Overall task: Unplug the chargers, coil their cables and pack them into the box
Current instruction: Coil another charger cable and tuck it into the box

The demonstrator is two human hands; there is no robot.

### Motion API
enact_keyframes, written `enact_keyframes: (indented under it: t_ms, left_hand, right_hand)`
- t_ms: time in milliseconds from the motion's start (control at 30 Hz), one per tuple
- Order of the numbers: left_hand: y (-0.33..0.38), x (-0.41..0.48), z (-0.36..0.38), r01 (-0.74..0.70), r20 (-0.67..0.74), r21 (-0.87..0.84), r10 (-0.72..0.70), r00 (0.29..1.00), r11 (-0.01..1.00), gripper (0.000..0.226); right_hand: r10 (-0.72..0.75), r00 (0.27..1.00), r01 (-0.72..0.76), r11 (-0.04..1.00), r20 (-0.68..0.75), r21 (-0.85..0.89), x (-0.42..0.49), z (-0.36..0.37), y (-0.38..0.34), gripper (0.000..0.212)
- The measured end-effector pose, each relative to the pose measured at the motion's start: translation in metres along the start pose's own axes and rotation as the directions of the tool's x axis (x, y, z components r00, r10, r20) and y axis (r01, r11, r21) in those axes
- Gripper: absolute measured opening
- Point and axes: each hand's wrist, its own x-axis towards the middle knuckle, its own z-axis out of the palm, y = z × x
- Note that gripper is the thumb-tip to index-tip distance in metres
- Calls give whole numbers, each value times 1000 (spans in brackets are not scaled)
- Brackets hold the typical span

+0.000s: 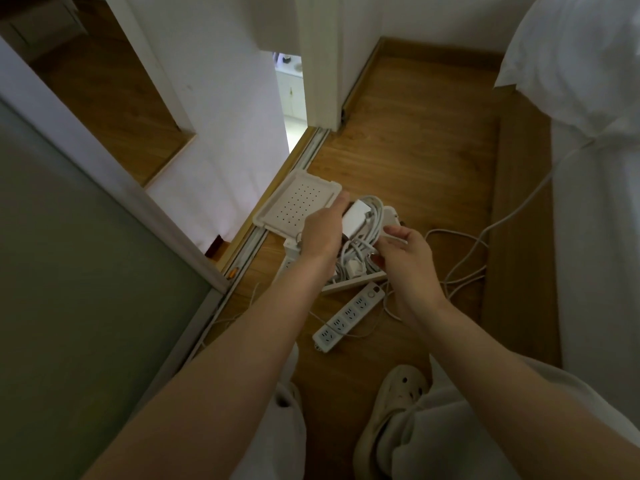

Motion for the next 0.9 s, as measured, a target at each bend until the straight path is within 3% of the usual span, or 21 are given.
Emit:
enact_keyframes:
  t_ms: [133, 267, 433, 567, 633, 700, 767, 900]
  left_hand:
    - [-2, 3, 0, -107, -74, 127, 118, 990, 986, 53]
    - [-4, -1, 2, -230, -94, 257, 262, 961, 939, 38]
    - [-2, 3, 0, -124, -37, 194, 134, 990, 973, 42]
    - [-3, 5, 1, -125, -47, 197, 137, 989, 972, 45]
    - [-4, 5, 2, -152, -63, 215, 169, 984, 965, 42]
    - [-5, 5, 3, -191, -76, 229, 213, 974, 955, 38]
    - [-7, 4, 5, -222, -84, 250, 249, 965, 942, 35]
    - [-9, 8, 6, -164, -85, 225, 187, 979, 961, 37]
  right_hand:
    - [-40, 997, 41, 999, 65, -12, -9, 0, -3, 28]
    - [-125, 990, 133, 980, 67, -148, -8, 2, 0, 33]
    - [-241, 964, 260, 943, 114, -207, -5, 2, 3, 34]
    - [-305, 946, 322, 927, 114, -191, -6, 3, 5, 44]
    - [-245, 967, 252, 955, 66, -153, -6, 4, 4, 47]
    - [-1, 1000, 0, 1000, 22, 18, -4, 3, 2, 40]
    - [241, 967, -253, 938, 80, 236, 0, 0, 1, 24]
    - [358, 904, -420, 844, 234, 332, 6, -7, -4, 13]
